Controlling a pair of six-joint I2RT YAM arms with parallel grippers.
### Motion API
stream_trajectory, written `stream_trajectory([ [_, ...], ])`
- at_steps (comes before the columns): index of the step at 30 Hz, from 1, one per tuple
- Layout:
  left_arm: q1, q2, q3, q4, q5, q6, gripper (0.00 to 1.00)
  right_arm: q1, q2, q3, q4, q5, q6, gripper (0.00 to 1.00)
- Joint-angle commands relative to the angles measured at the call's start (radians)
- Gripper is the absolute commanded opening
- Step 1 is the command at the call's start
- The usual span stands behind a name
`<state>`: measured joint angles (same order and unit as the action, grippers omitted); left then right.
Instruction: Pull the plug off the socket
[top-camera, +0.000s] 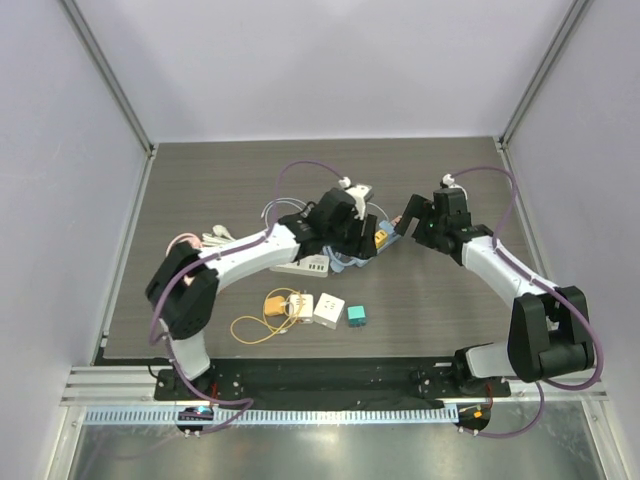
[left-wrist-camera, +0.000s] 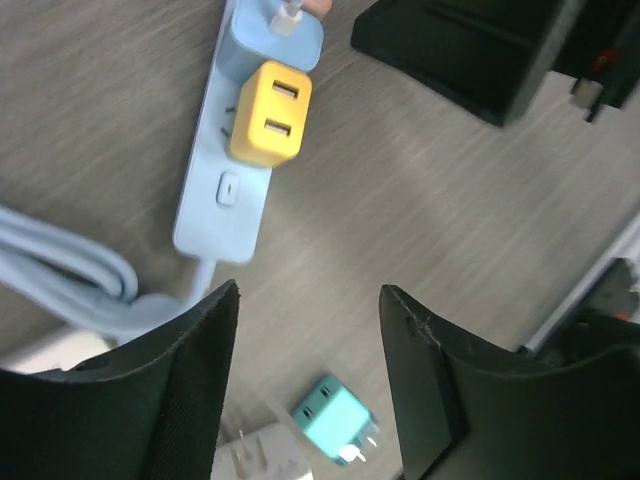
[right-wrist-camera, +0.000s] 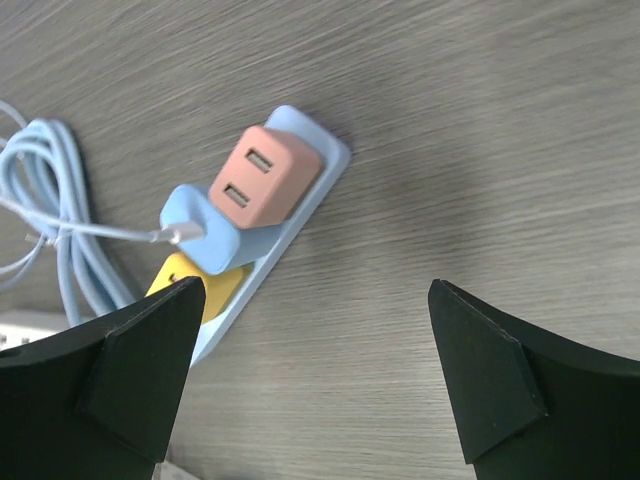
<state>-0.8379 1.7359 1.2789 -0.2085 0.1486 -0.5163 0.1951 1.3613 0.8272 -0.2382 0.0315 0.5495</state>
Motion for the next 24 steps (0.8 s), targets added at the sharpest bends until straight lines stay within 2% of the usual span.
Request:
stream_trajectory([
  [1,-0.05,0.106,0.149,-0.02,-0.105,0.148,0.6,-0.017,-0.014,0.003,0.069,-0.133,-0.1,1.0],
  [4,-0.055,0.174,0.249,-0.072,-0.124,0.223,0.61,-0.042,-0.002,0.015,0.077,-0.183,-0.102,1.0],
  [8,-0.062,0.24,0.296,-0.091,-0.141,0.295,0.61,-0.103,0.001,-0.002,0.1,-0.249,-0.071,1.0],
  [16,-0.072,0.33,0.367,-0.112,-0.219,0.383,0.59,-0.18,0.047,-0.06,0.234,-0.407,0.015,1.0],
  [17,-0.073,0.343,0.376,-0.115,-0.219,0.384,0.59,-0.183,0.053,-0.068,0.3,-0.424,0.026,1.0],
  [23,-0.081,0.409,0.439,-0.112,-0.198,0.392,0.54,-0.217,0.075,-0.105,0.358,-0.464,0.062,1.0],
  [24,-0.082,0.415,0.459,-0.112,-0.198,0.395,0.5,-0.22,0.071,-0.106,0.358,-0.458,0.066,1.0],
])
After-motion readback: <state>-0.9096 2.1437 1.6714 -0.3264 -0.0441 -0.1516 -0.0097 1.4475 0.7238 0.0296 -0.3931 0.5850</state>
